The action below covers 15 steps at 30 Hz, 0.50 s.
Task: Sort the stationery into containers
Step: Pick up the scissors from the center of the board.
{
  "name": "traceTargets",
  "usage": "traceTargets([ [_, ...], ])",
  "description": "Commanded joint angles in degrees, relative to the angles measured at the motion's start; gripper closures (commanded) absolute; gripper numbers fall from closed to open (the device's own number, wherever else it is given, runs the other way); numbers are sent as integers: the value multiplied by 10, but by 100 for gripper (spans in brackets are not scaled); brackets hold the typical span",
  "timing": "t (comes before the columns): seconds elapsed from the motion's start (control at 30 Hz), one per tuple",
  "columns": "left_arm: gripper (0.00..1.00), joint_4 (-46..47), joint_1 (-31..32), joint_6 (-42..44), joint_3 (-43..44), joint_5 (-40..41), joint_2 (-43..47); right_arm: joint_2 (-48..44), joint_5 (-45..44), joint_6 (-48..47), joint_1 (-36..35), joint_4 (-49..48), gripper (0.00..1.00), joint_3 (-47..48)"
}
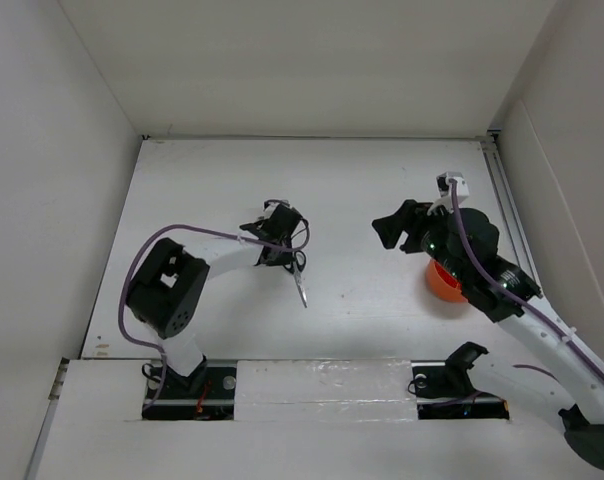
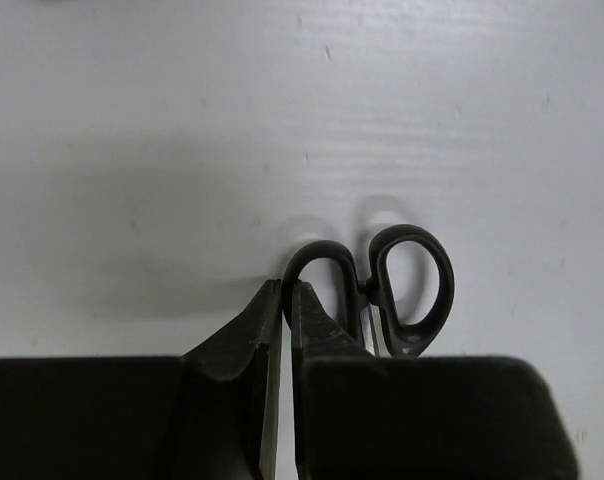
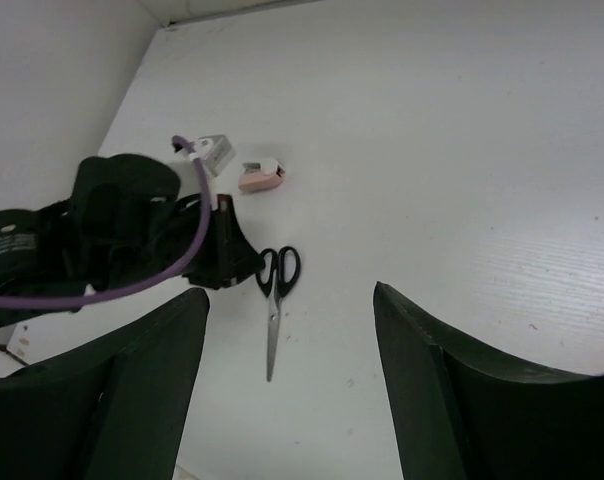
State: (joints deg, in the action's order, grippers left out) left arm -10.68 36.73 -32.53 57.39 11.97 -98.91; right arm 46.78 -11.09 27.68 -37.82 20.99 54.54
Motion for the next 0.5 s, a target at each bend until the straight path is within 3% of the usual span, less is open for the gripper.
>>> traceTargets([
  [0.0,100,22,12,15,-30,-35,85,15,168,2,88,-87,27,-29],
  [0.07,100,10,27,21,-30,-11,133,35,249,2,121,-110,27,-36],
  [0.3,100,-76,141,34,40,104,190,48,323,-9,137,-130,29,-36],
  [0.47,100,-95,154,44,68,98,230,48,374,-9,137,-137,29,-58],
])
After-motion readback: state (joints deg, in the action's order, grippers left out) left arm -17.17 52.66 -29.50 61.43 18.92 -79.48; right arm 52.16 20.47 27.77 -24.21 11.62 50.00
